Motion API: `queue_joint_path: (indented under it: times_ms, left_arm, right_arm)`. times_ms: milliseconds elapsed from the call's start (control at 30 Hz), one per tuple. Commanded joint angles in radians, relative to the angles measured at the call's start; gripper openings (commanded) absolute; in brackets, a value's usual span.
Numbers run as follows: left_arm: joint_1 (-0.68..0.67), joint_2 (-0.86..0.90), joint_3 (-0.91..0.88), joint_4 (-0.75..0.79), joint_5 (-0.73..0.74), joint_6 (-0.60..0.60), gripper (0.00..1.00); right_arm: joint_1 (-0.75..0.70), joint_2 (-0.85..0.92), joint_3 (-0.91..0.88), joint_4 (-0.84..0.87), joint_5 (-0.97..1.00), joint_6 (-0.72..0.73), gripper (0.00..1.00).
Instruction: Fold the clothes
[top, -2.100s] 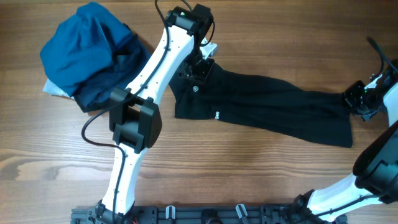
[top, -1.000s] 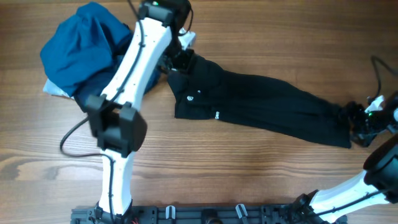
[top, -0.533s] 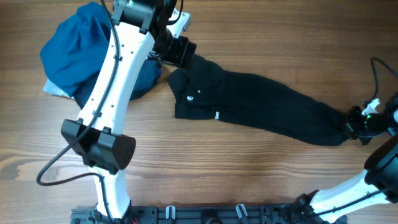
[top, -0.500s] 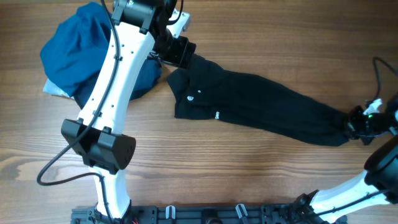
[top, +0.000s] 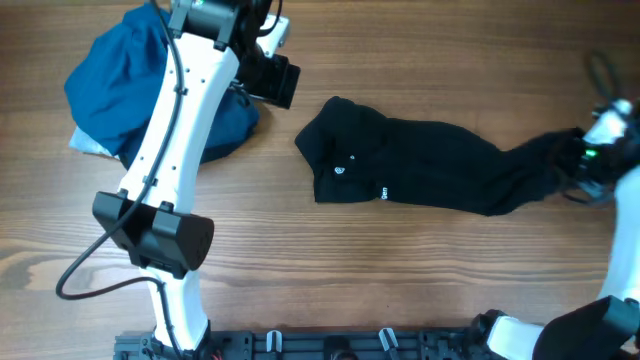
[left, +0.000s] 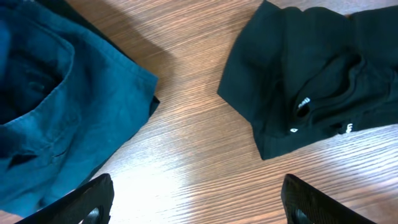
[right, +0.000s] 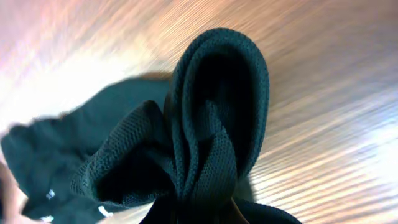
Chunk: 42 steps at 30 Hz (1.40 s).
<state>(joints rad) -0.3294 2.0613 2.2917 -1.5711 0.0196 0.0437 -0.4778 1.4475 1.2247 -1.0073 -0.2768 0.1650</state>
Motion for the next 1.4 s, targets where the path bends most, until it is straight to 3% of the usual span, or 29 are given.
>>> queue_joint_path:
  times_ms: [0, 200, 233, 300, 333, 533, 767, 867, 1100, 1233, 1367]
  left_arm:
    - [0.014, -0.042, 0.0, -0.004, -0.01, -0.007, 0.87]
    - [0.014, -0.075, 0.0, 0.008, -0.011, -0.006, 0.91]
    - [0.014, -0.076, 0.0, 0.007, -0.011, -0.006, 0.91]
    - [0.014, -0.076, -0.001, 0.006, -0.01, -0.008, 0.92]
    - [0.014, -0.076, -0.001, 0.003, -0.01, -0.021, 0.95]
    - [0.043, -0.076, -0.001, -0.016, 0.002, -0.128, 0.97]
    - [0.049, -0.068, -0.093, 0.01, 0.249, -0.129, 1.0]
    - [0.033, -0.068, -0.269, 0.112, 0.284, -0.13, 1.0]
    - [0.033, -0.067, -0.708, 0.603, 0.517, -0.187, 1.0]
    - [0.024, -0.064, -0.855, 0.834, 0.514, -0.19, 1.0]
    - [0.02, -0.038, -0.904, 0.941, 0.514, -0.217, 1.0]
  right_arm:
    - [0.156, 0.034, -0.076, 0.032, 0.089, 0.053, 0.04]
    - [0.347, 0.103, -0.14, 0.132, 0.105, 0.127, 0.04]
    - [0.366, 0.113, -0.14, 0.14, 0.105, 0.127, 0.08]
    - [0.399, 0.123, -0.14, 0.148, 0.1, 0.126, 0.36]
    - [0.414, 0.124, -0.14, 0.15, 0.1, 0.127, 0.39]
    - [0.396, 0.082, -0.109, 0.156, 0.072, 0.124, 0.42]
    - [0.352, 0.005, -0.091, 0.169, 0.053, 0.122, 0.55]
    - [0.351, 0.005, -0.091, 0.17, 0.088, 0.124, 0.55]
    - [0.351, 0.005, -0.091, 0.176, 0.105, 0.123, 0.59]
    - [0.351, 0.005, -0.092, 0.175, 0.105, 0.122, 0.59]
    - [0.351, 0.005, -0.092, 0.17, 0.105, 0.122, 0.59]
